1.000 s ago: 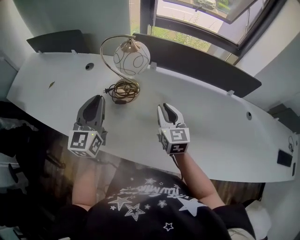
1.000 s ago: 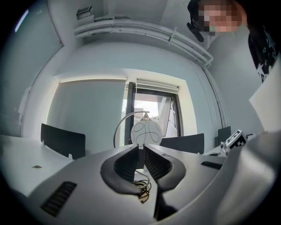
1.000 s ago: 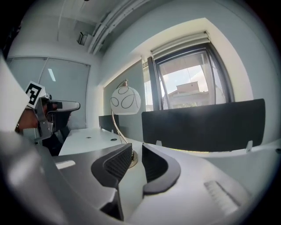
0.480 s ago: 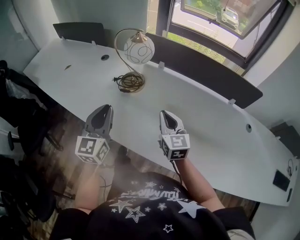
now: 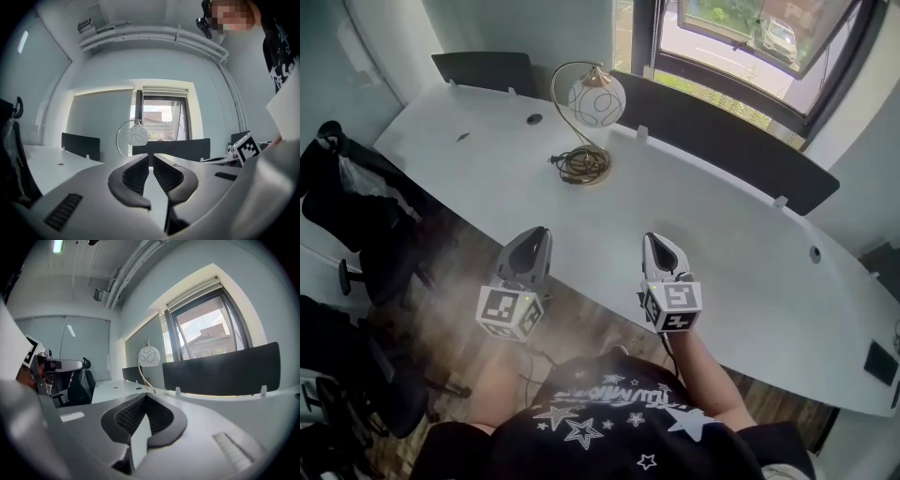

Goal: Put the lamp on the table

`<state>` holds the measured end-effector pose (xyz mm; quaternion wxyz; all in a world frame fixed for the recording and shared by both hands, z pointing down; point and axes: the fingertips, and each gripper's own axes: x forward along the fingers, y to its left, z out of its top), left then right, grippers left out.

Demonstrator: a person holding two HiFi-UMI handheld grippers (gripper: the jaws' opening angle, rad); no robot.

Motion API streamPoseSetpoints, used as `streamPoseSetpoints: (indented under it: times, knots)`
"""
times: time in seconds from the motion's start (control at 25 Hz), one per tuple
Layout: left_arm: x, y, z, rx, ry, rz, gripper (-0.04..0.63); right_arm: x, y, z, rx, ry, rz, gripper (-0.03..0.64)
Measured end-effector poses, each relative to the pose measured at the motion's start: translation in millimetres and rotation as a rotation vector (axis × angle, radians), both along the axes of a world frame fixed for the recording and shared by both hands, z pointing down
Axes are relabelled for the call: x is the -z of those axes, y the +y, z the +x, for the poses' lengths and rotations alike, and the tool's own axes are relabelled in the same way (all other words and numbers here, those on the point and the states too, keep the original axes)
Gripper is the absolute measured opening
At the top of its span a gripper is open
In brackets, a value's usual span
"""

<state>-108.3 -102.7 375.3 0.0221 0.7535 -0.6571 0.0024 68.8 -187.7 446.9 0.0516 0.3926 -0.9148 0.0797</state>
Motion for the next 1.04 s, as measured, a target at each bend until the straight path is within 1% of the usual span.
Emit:
streamPoseSetpoints:
  times: [0.08,0.2,0.28,0.4,0.52,0.64,0.76,1.04]
  knots:
    - [-3.2,5.1,8.4,-0.030,0.009,-0.010,0.027,1.2,9.8,-1.8,0.007,0.014,0.002,0.000]
    - [-4.5,22.9,16.0,-0.047,0.031,-0.033,0.011,3.8,30.6,-5.6,0.027,0.032,0.004,0.000]
    - [-0.2,40.6,15.5,-0.053,0.047,-0.032,0.008,6.8,47.9,-11.8,0.038,0.034,0.003,0.000]
    - [-5.5,74.5,3.7,-0.030,0.022,-0.056,0.008,4.9,77.4,-23.6,0.061,0.036,-0.010,0.000]
    - [-17.5,108.5,-3.6,-0.017,0.035,-0.084,0.008,2.2,106.4,-29.3,0.089,0.054,-0.019,0.000]
    - [-23.1,137.4,-13.5,0.006,0.055,-0.085,0.008,4.0,133.4,-36.5,0.109,0.061,-0.020,0.000]
    - [-26.1,159.6,-16.1,0.010,0.069,-0.089,0.008,5.4,158.0,-39.9,0.124,0.074,-0.015,0.000]
    - [-34.5,195.6,-10.9,-0.011,0.090,-0.081,0.008,-2.3,201.6,-26.4,0.107,0.109,-0.014,0.002]
